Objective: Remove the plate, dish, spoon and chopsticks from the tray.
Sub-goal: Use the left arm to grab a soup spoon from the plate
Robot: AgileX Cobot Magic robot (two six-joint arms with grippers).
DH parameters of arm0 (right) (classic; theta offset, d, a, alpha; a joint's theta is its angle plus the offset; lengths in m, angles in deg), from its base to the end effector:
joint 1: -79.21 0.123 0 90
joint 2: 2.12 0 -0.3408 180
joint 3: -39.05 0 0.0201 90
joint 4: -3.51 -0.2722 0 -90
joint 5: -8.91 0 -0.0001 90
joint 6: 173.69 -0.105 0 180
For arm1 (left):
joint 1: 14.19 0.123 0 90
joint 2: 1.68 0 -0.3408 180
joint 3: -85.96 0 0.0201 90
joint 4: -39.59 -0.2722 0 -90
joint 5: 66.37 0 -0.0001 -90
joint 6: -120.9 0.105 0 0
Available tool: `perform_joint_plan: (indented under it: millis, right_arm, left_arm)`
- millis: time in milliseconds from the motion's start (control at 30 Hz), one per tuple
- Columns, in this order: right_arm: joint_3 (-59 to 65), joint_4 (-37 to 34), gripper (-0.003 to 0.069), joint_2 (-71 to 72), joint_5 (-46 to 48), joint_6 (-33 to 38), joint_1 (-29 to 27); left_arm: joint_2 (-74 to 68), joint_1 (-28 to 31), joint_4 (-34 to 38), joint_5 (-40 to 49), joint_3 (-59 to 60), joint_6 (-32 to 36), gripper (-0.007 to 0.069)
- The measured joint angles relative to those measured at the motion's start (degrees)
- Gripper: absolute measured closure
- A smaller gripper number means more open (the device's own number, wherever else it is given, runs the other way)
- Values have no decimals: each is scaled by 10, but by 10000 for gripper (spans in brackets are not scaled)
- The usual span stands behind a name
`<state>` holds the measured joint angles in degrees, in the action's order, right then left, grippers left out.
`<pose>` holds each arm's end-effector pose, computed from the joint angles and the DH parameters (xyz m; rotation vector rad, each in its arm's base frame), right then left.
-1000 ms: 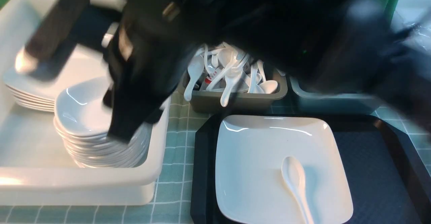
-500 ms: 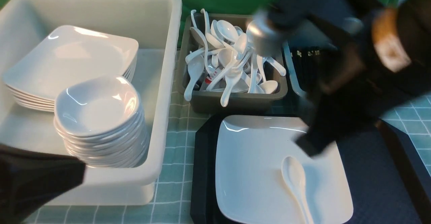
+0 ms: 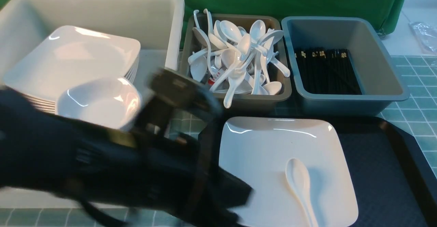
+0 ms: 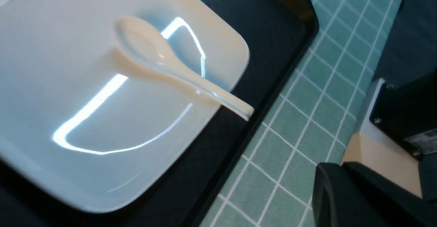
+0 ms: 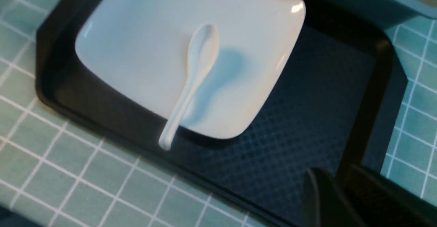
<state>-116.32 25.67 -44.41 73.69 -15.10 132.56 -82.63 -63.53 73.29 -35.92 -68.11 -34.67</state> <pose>0.0682 0.0316 0.4141 -0.6217 2.1400 0.2266 0.1642 -0.2365 0.3311 1.0444 2.1884 -0.7933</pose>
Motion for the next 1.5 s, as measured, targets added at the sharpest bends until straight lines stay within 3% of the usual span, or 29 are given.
perform_joint_plan:
  millis: [100,167,267,433,667,833,967,1200,1400,1433,1500]
  right_arm:
    - [1,3,517,38,0,-3,0]
    - [1,11,517,67,0,-1,0]
    - [2,15,516,85,0,12,0]
    - [2,17,516,103,0,43,0]
    - [4,18,516,105,1,103,0]
    - [4,18,516,105,1,128,0]
    - [4,18,516,105,1,136,0]
    - [4,18,512,105,1,154,0]
    - [4,18,501,105,1,155,0]
    - [4,18,498,105,1,155,0]
    - [4,18,498,105,1,155,0]
  left_arm:
    - [-71,-49,-79,-6,-53,-100,624]
    - [-136,-76,-147,10,-106,-204,618]
    - [-201,-84,-188,40,-173,-266,596]
    - [-286,-82,-206,82,-254,-294,509]
    - [-403,-64,-253,133,-350,-397,222]
    - [-431,-49,-264,106,-359,-414,119]
    - [-447,-42,-279,106,-363,-422,122]
    - [-462,-41,-295,114,-365,-424,204]
    - [-465,-41,-333,137,-369,-421,316]
    - [-465,-41,-342,144,-370,-414,390]
    - [-466,-41,-346,148,-371,-408,435]
